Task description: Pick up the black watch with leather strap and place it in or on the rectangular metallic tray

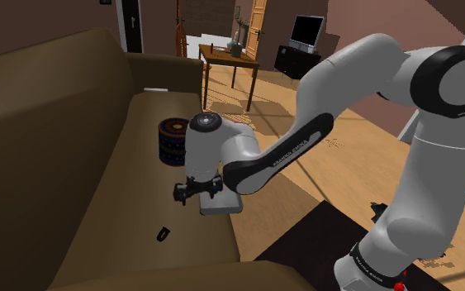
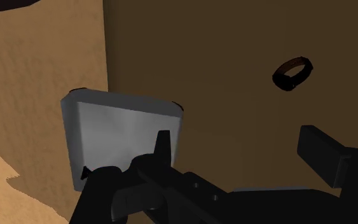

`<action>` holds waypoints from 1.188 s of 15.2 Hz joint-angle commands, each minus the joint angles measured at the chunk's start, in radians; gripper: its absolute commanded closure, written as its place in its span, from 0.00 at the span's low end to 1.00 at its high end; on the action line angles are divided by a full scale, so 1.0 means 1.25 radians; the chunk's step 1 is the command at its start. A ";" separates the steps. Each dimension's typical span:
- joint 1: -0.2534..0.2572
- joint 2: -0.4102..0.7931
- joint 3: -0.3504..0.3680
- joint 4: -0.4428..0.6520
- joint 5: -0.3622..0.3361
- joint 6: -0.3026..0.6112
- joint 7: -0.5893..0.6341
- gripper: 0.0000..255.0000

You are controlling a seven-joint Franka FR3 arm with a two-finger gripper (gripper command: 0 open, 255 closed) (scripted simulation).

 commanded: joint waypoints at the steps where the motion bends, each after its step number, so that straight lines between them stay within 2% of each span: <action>1: 0.039 0.074 -0.022 0.052 -0.058 -0.007 0.061 0.00; 6: 0.137 0.238 -0.078 0.202 -0.139 -0.033 0.151 0.00; 11: 0.226 0.396 -0.123 0.377 -0.175 -0.066 0.194 0.00; 18: 0.237 0.453 -0.151 0.401 -0.204 -0.032 0.206 0.00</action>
